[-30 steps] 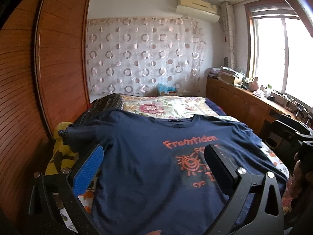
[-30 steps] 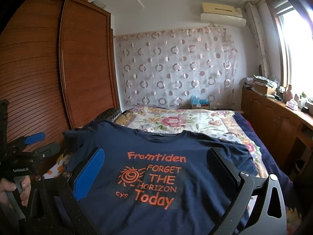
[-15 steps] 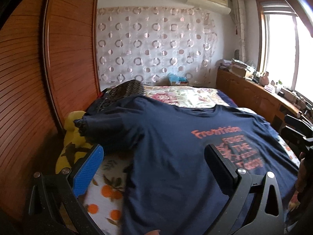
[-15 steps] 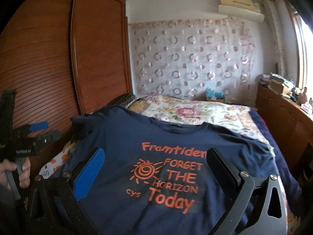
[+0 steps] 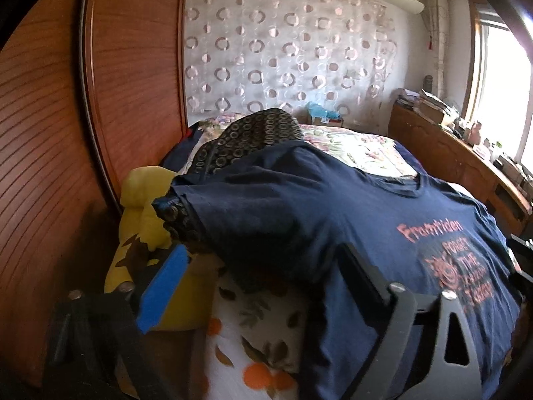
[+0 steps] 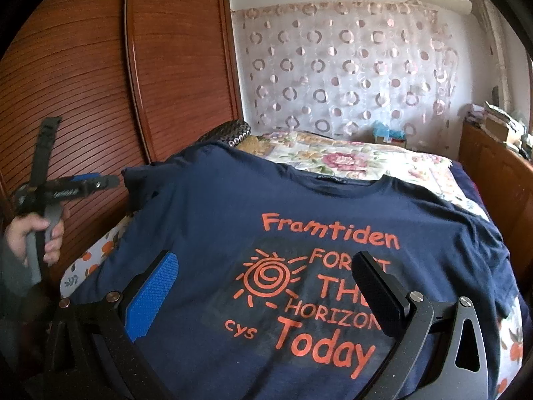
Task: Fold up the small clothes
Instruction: 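Grasp the sleeve edge with the left gripper and fold it over the shirt body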
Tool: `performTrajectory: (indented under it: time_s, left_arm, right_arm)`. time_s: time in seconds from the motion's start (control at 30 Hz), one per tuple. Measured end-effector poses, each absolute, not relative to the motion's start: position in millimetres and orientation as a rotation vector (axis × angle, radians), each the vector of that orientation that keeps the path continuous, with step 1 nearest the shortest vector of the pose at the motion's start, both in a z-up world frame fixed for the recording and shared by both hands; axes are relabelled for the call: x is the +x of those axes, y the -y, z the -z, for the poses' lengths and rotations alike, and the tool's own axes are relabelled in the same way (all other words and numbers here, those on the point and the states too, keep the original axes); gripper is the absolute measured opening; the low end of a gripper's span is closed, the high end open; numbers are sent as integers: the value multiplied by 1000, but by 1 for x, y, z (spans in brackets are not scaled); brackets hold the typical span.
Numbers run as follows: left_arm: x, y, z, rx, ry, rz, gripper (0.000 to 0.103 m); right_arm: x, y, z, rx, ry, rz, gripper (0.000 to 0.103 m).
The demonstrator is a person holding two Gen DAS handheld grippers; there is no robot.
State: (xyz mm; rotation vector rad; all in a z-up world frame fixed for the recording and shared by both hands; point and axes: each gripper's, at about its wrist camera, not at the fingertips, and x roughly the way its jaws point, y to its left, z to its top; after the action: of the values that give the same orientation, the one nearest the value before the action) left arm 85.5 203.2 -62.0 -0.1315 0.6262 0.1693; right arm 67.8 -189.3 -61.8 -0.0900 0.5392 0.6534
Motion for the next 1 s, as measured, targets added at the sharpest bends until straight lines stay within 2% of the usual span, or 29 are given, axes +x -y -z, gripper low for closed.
performTrajectory:
  time_s: [0.17,0.23,0.3,0.47,0.57,0.63,0.8,0.83,0.9,1.0]
  left_arm:
    - [108,-225,63,-152,-630,-181,71]
    - [116,-233,64,-153,-645,-198,58]
    - [125,-242,65,-159,-661,-202,51]
    - [141,-257,71,-166,-711,-217,47]
    - [148,-264,80,-183,-750,-214,40]
    - [147,-268,83,-190,-749,-226,27]
    - [149,-270,87,-192,-784,-210,21]
    - [149,-270,87,-195,-787,-200,13]
    - [149,-269,86,-188,-791,-186,5]
    - [144,-258,72,-151,-741,-154,4]
  right_arm:
    - [68,189,60,-92,-543,-661,103]
    - [66,185,62,-94,-537,-662,103]
    - [65,183,64,-95,-530,-662,103]
    - [65,178,69,-96,-525,-661,103]
    - [64,179,70,-95,-524,-661,103]
    - [66,177,71,-95,-523,-659,103]
    - [67,177,72,-91,-527,-655,103]
    - [67,177,72,-89,-527,-655,103]
    - [67,177,72,-87,-529,-655,103]
    - [67,178,72,-87,-530,-655,103]
